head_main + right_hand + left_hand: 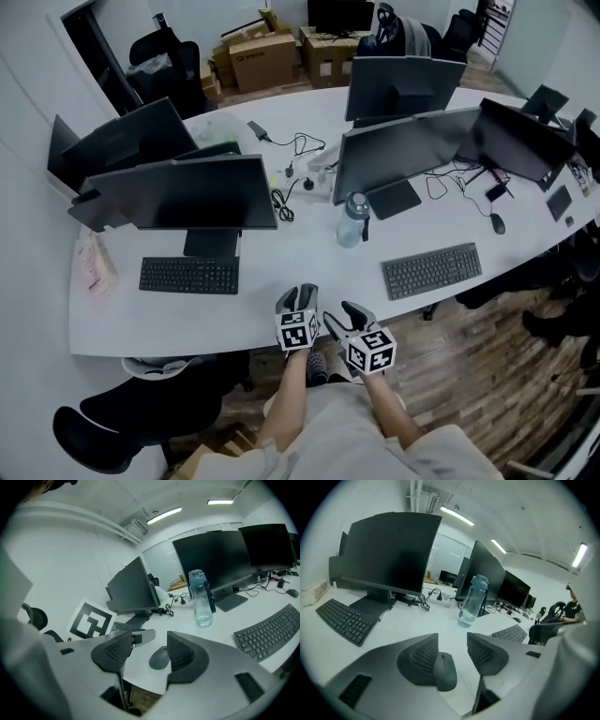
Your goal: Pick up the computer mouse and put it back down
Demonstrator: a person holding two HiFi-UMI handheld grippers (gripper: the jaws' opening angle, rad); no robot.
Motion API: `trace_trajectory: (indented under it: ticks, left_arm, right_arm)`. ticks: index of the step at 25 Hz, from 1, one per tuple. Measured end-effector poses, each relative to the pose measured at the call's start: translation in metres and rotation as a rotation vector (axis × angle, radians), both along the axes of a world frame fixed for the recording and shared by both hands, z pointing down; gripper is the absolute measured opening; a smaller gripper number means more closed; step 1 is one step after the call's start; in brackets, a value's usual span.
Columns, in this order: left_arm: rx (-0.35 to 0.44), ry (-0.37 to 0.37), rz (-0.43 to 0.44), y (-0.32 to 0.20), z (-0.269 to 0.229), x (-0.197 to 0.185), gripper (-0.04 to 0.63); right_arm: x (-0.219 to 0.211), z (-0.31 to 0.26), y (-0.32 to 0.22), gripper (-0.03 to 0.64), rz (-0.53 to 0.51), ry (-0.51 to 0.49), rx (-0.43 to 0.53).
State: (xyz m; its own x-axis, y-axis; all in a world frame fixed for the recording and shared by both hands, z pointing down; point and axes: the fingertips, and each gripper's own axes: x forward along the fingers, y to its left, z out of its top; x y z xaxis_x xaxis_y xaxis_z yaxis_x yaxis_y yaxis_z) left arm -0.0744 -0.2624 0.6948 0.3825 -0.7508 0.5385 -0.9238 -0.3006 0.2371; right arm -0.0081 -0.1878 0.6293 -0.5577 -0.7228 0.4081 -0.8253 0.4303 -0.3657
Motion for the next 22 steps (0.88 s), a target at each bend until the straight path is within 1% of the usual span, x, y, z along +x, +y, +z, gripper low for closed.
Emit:
trace_trajectory:
  ticks: [2,5,10,13,16,18,19,20,22]
  left_arm:
    - [-0.006,-0.019,0.029,0.003,0.008,0.000,0.196]
    - [-0.004,-0.037,0.047,0.004,0.019,-0.001,0.196]
    - [-0.033,-0.002,0.045,0.006,0.025,-0.004,0.198]
    - [-0.030,-0.036,0.064,0.014,0.030,-0.004,0.198]
    - [-0.026,-0.079,0.098,0.017,0.044,0.001,0.199]
    - [-0.025,-0.092,0.114,0.017,0.049,0.005,0.199]
    - [-0.026,-0.101,0.118,0.018,0.049,0.006,0.199]
    - [-0.029,-0.112,0.118,0.019,0.050,0.005,0.199]
    - [-0.034,-0.126,0.110,0.023,0.052,0.004,0.199]
  right_arm:
    - [-0.006,0.004,-0.005,0.238,0.003,-0.001,0.004]
    - [-0.010,0.013,-0.007,0.239,0.023,0.005,0.000]
    - [-0.002,0.034,0.007,0.239,0.069,0.015,-0.070]
    - [0.011,0.042,0.015,0.238,0.117,0.014,-0.096]
    - [0.025,0.046,0.008,0.236,0.199,0.011,-0.076]
    - [0.037,0.046,0.004,0.216,0.274,0.046,-0.065]
    - [0.041,0.046,0.004,0.217,0.296,0.070,-0.063]
    - [0.041,0.045,0.005,0.221,0.301,0.089,-0.063]
    - [0.038,0.046,0.006,0.227,0.276,0.107,-0.071]
